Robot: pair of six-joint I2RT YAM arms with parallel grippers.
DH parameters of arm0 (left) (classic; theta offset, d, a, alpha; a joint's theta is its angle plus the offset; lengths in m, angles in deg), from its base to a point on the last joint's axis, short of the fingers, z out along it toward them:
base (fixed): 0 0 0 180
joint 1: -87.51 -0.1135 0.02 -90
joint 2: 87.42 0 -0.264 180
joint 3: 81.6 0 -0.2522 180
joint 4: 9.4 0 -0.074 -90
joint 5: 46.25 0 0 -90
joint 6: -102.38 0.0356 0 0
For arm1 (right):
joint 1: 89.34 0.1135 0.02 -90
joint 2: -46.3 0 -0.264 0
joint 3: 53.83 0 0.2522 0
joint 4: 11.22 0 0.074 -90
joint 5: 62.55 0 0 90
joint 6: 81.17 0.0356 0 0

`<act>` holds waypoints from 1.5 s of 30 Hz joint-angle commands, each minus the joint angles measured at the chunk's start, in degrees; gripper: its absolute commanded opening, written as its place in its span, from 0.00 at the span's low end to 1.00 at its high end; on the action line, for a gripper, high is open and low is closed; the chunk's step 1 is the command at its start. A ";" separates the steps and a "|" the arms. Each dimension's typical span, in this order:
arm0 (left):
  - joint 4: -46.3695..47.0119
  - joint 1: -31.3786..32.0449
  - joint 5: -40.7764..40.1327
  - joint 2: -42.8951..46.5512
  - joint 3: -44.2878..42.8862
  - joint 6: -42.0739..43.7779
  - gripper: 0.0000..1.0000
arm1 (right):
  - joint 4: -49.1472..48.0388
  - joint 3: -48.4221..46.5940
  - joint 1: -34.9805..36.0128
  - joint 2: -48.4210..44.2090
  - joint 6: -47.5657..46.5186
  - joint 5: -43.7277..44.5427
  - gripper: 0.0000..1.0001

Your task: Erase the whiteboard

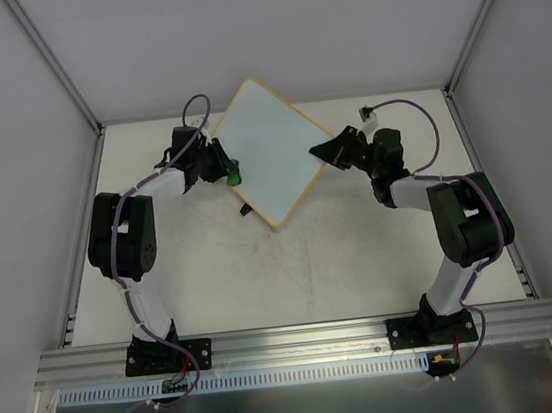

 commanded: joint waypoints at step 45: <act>-25.29 -6.89 -5.51 29.27 8.16 -6.64 0.00 | -6.35 -0.09 -0.59 -1.13 -0.63 -1.34 0.00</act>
